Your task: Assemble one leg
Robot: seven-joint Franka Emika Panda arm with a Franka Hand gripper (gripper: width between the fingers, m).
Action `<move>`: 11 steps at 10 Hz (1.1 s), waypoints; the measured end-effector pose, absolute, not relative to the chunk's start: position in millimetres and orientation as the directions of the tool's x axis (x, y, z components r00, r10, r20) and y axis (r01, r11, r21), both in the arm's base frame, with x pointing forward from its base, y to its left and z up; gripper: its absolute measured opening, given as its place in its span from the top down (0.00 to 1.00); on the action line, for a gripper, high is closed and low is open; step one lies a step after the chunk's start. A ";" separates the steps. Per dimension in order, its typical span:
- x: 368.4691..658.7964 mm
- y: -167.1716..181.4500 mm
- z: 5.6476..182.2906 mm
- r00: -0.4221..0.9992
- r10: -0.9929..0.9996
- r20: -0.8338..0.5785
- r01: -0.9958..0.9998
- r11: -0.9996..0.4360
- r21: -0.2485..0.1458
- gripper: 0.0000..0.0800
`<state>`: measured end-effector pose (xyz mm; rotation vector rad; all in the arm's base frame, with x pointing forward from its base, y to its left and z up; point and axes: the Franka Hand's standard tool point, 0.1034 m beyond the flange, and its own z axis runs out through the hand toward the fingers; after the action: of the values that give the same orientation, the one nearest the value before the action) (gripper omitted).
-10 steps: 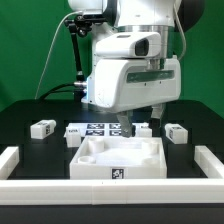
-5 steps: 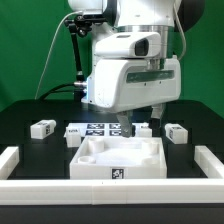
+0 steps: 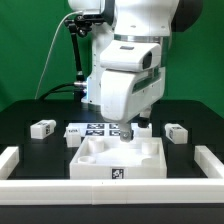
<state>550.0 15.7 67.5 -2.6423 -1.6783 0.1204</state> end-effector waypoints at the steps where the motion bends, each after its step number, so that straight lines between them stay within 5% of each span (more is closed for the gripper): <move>1: 550.3 15.5 67.5 0.427 0.902 -0.060 0.902 -0.430 -0.048 0.19; 5: 548.4 11.1 70.7 0.373 0.927 -0.042 0.927 -0.374 -0.025 0.19; 11: 486.8 1.6 50.4 0.316 0.948 -0.028 0.948 -0.317 -0.028 0.19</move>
Offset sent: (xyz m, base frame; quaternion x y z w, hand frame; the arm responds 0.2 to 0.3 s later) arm 0.0000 0.0000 0.0000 0.0000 0.0000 0.0000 1.0000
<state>486.8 1.6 50.4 -2.5433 -1.8328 0.0619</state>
